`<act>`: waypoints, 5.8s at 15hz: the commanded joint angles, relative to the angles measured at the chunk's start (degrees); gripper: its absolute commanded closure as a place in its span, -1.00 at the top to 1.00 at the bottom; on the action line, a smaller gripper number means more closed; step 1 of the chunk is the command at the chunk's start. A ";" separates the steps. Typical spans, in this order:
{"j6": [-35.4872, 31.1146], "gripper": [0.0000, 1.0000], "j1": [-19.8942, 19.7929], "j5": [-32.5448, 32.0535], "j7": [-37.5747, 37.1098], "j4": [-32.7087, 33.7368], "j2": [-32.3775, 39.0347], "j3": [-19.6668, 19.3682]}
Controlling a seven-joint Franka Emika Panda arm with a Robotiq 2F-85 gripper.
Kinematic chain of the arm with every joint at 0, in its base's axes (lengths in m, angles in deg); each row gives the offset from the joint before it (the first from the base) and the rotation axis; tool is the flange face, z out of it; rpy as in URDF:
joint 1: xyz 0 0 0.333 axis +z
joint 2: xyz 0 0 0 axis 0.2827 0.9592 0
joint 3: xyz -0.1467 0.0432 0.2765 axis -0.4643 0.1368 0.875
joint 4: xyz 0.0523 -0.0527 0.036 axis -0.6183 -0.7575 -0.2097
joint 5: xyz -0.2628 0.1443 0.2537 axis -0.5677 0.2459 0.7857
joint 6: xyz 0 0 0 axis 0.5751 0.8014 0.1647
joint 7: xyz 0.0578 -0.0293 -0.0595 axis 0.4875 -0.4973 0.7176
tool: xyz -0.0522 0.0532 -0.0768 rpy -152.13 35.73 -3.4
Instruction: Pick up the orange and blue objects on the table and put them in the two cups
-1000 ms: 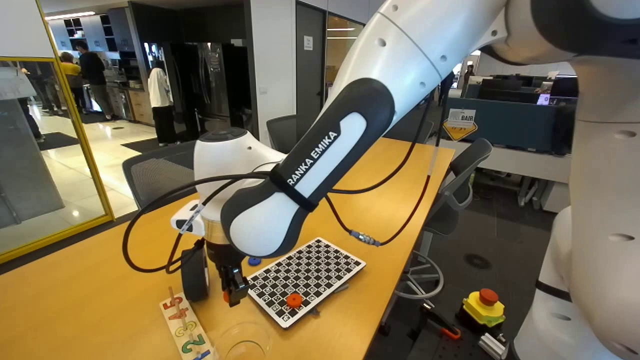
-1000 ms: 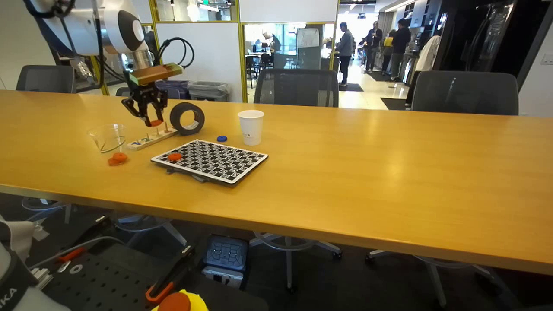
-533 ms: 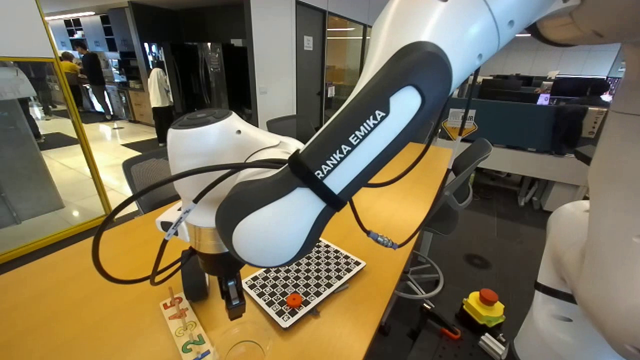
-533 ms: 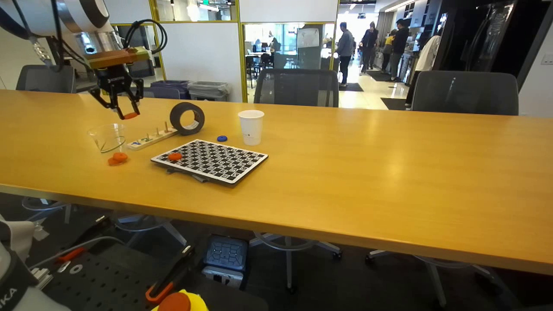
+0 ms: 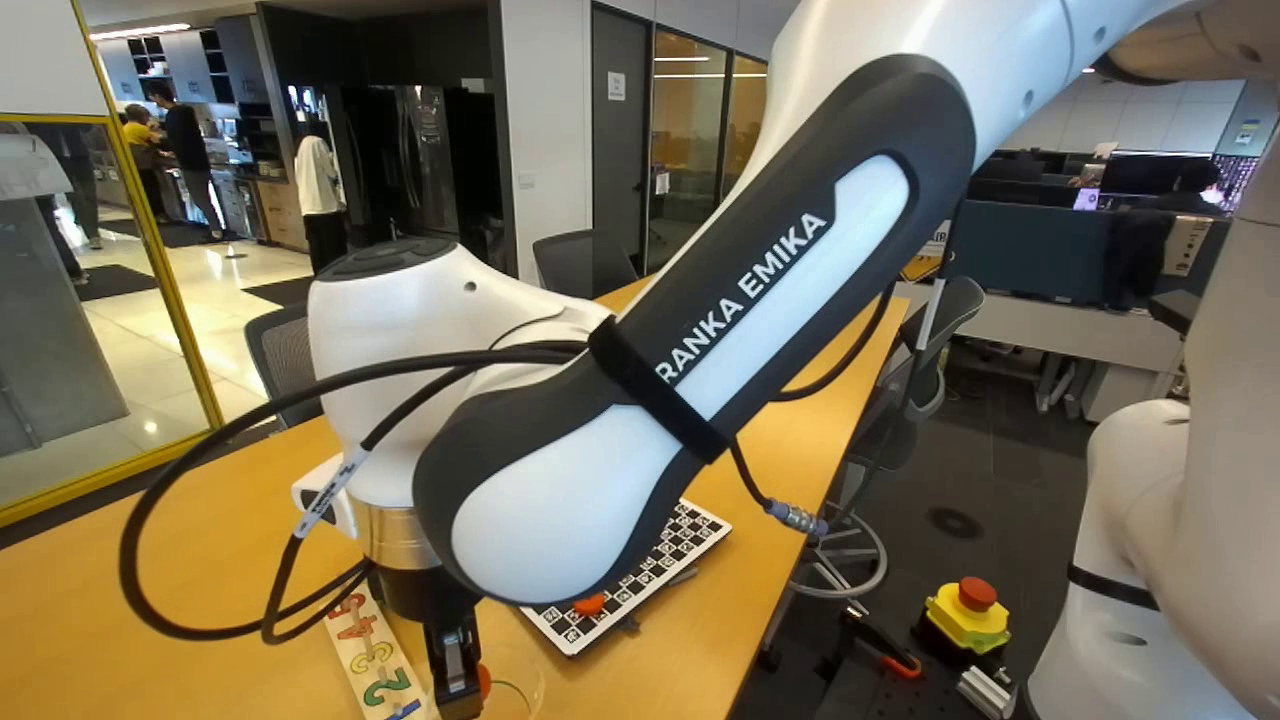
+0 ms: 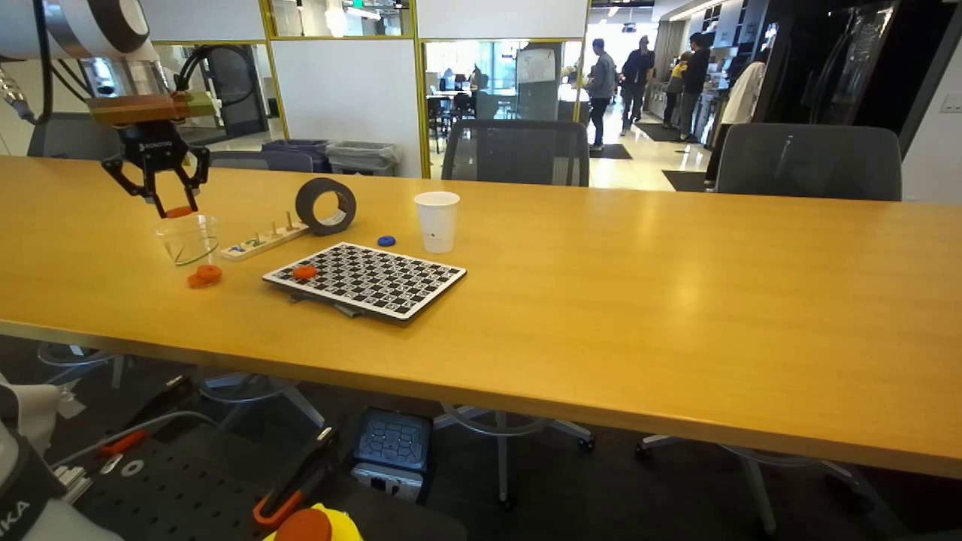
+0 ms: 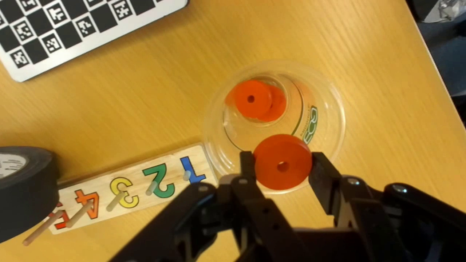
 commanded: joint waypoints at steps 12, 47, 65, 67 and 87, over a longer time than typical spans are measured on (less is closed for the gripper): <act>-2.05 0.63 -0.79 0.73 -7.14 -2.69 -2.49 -1.86; -15.95 1.00 -7.41 -3.74 -48.88 -7.72 9.12 -15.55; -18.10 0.17 -6.04 -2.86 -50.57 -8.70 8.66 -16.04; -18.28 -0.16 -6.03 -2.86 -50.68 -8.68 8.65 -16.07; -13.81 -0.59 -2.82 -18.35 -53.15 -11.26 -5.10 -12.81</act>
